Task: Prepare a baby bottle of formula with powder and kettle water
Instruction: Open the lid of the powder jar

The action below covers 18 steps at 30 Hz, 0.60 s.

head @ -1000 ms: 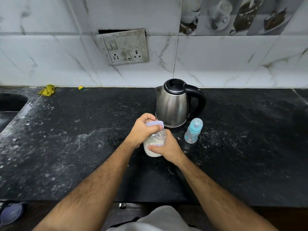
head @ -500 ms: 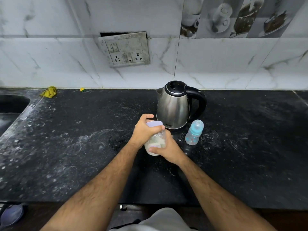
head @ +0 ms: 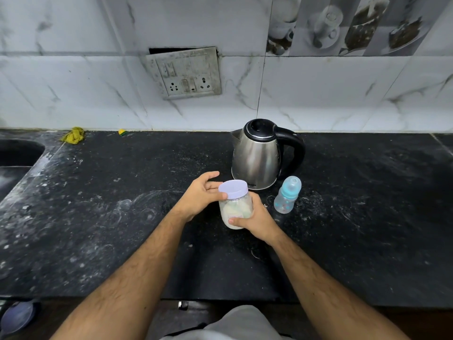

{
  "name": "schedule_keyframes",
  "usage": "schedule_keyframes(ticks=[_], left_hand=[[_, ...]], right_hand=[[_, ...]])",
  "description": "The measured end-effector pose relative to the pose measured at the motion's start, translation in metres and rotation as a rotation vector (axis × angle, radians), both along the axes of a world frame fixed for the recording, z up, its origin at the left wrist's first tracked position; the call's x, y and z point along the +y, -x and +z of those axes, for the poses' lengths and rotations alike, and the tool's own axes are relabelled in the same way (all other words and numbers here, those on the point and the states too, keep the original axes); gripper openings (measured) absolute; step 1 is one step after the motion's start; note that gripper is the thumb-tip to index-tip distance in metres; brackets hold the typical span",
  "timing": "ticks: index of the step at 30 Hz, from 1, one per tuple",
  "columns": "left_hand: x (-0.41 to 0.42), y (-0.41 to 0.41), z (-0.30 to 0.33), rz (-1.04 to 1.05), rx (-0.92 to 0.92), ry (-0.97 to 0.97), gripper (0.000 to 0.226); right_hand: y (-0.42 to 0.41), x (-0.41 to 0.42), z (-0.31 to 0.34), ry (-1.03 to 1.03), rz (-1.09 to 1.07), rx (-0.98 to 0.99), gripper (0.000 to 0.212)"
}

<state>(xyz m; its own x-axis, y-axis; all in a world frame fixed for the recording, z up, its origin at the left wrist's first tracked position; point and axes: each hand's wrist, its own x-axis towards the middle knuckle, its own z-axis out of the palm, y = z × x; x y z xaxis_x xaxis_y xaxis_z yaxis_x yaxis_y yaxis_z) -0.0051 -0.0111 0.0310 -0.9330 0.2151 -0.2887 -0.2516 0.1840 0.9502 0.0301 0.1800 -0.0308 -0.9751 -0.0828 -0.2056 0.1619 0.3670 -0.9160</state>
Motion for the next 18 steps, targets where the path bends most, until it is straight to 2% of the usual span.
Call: schedule_keyframes(ticks=[4,10,14,18], left_hand=[[0.004,0.001,0.002,-0.052,0.025,0.045,0.105],[0.007,-0.002,0.003,-0.083,0.041,0.046,0.114],[-0.006,-0.005,0.002,-0.090,-0.008,0.008,0.096],[-0.011,-0.006,0.002,0.003,0.051,0.088,0.088]], right_hand=[[-0.003,-0.006,0.003,0.014,0.027,0.004,0.089],[-0.006,-0.010,0.003,-0.003,0.001,0.016,0.088],[-0.004,-0.009,0.001,-0.029,-0.044,0.018,0.091],[-0.007,-0.013,0.003,-0.027,-0.029,0.005,0.089]])
